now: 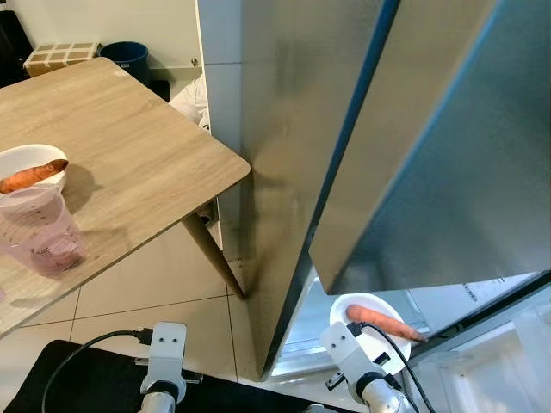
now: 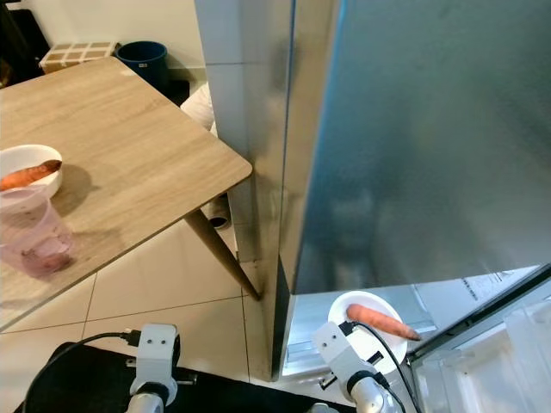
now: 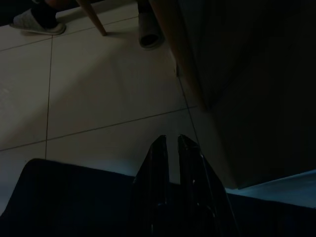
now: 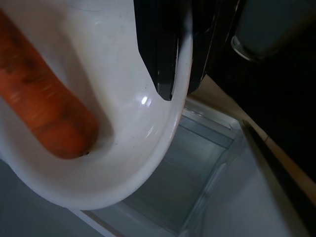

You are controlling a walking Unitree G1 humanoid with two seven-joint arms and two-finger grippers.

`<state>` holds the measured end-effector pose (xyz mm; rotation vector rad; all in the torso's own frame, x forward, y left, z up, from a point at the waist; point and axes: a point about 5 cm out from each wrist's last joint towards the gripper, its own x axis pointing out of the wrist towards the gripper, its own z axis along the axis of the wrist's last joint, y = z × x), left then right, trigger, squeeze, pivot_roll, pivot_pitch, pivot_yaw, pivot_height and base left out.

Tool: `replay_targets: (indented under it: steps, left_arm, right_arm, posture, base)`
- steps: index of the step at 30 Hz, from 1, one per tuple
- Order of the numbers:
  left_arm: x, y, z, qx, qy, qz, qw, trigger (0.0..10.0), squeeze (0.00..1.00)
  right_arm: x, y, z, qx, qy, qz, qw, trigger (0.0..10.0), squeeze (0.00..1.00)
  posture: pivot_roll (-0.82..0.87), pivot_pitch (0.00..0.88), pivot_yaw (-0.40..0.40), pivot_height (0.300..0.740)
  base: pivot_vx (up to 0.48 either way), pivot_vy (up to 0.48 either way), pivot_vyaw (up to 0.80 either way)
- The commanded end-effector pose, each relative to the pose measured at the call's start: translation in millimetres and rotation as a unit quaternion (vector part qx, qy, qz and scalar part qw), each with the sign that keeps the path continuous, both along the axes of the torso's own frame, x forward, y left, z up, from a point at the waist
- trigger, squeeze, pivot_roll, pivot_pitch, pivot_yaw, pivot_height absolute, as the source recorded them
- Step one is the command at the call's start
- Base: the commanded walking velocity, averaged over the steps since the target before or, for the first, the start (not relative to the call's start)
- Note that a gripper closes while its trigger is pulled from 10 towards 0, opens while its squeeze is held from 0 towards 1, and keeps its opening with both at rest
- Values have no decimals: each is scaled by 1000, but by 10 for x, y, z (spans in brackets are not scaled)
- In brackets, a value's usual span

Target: Restocking fridge

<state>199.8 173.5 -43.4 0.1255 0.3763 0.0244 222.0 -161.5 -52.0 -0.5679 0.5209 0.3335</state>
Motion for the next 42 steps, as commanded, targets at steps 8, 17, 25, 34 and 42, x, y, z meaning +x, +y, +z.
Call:
replay_targets:
  steps: [8,17,25,34,42]
  left_arm:
    - [-96,15,-64,-2,20,6,1000,10000,0]
    - [-125,36,-87,-1,28,11,1000,10000,0]
    - [-117,13,-103,-7,37,0,999,10000,0]
    - [-108,-10,-115,-11,43,0,999,10000,0]
    - [-114,-11,-120,-11,45,-3,999,10000,0]
  right_arm:
    - [-73,-37,-42,-5,7,-6,1000,10000,0]
    - [-86,-30,-56,-5,12,-12,1000,10000,0]
    - [-87,-45,-56,-8,12,-14,1000,10000,0]
    - [-94,-80,-59,-12,14,-17,1000,10000,0]
    - [-88,-79,-55,-12,12,-18,1000,10000,0]
  posture:
    - [-78,128,-45,724]
    - [-77,136,-42,724]
    - [-82,139,-41,724]
    - [-86,138,-42,724]
    - [-90,139,-43,724]
  base:
    - [0,0,579]
    - [0,0,0]
    - [0,0,0]
    - [0,-167,0]
    - [0,-285,0]
